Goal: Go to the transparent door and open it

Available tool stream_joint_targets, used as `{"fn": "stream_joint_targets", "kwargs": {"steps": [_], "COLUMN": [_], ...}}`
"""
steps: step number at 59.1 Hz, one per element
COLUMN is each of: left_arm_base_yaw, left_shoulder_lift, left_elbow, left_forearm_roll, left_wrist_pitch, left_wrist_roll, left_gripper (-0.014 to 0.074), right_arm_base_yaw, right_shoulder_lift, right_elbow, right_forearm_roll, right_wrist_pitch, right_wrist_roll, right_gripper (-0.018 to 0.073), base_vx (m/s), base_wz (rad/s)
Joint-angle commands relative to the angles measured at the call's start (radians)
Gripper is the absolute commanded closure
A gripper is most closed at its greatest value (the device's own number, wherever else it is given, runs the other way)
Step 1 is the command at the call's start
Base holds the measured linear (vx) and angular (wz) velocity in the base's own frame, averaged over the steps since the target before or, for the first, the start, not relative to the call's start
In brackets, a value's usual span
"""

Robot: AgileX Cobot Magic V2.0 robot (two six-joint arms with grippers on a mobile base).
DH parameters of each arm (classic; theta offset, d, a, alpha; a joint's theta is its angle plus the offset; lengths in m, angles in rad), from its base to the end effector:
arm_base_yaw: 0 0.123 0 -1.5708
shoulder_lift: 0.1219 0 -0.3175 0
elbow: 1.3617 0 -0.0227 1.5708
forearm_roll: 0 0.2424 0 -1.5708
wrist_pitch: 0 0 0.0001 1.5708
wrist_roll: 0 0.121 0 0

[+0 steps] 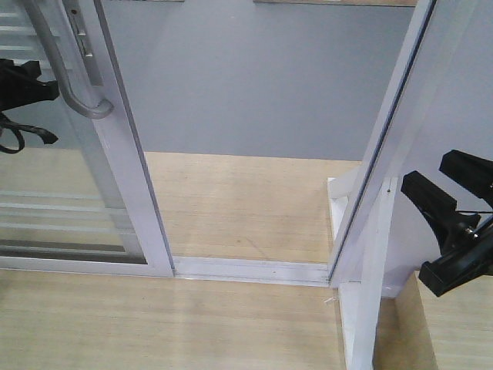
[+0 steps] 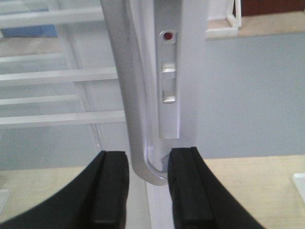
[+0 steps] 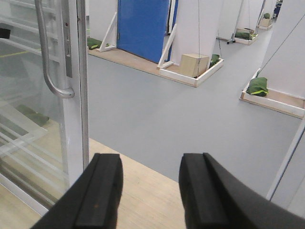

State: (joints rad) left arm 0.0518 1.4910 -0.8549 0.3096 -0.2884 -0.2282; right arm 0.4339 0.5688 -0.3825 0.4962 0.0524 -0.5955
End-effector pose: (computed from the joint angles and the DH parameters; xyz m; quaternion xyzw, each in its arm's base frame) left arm 0.3481 0.0076 0.3005 0.0332 0.7959 0.0020 0.6045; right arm 0.1061 0.0526 0.3063 -0.2074 0.7275 0.1180 0.6432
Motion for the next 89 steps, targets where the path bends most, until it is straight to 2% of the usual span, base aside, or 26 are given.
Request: {"fn": "stream_joint_targets", "kwargs": {"steps": [1,17,27,45,54,79,84,89], "left_arm_base_yaw": [-0.004,-0.004,-0.004,-0.004,-0.004,-0.004,-0.004,-0.004], "left_shoulder_lift": [-0.121,-0.475,-0.712,-1.029,-1.085,-1.090,-1.110,-1.143], "left_elbow": [0.040,0.287,0.411,0.528,0.533,0.558,0.603,0.677], "left_forearm_roll": [-0.006,-0.006,-0.007,-0.007,-0.007,-0.007,-0.006,-0.007], "left_wrist_pitch": [-0.112,-0.132,-0.123,0.001,0.019,0.002,0.012,-0.024], "left_wrist_roll": [-0.018,-0.018,-0.018,-0.017,-0.017,-0.014,-0.014,-0.018], "left_gripper": [0.0248,0.0248,0.0248,0.0248,0.0248,0.0248,0.0283,0.0393], "right_arm_base_yaw": [-0.003,-0.003,-0.003,-0.003,-0.002,-0.002,-0.002,-0.002], "right_shoulder_lift": [0.007,0.007,0.007,0.007,0.007,0.007,0.007,0.007], "right_elbow": [-0.027,-0.027,-0.027,-0.027,-0.027,-0.027,-0.027,-0.027], "right_forearm_roll": [-0.003,-0.005,0.017,0.048,0.048,0.048,0.048,0.048], "right_wrist_pitch": [-0.071,-0.148,-0.207,-0.196,-0.196,-0.196,-0.196,-0.196], "right_wrist_roll": [-0.015,-0.086,-0.091,-0.091,-0.091,-0.091,-0.091,-0.091], "right_gripper": [0.0190,0.0190,0.0190,0.0190,0.0190,0.0192,0.0192,0.0192], "base_vx": [0.00,0.00,0.00,0.00,0.00,0.00,0.00,0.00], "base_wz": [0.00,0.00,0.00,0.00,0.00,0.00,0.00,0.00]}}
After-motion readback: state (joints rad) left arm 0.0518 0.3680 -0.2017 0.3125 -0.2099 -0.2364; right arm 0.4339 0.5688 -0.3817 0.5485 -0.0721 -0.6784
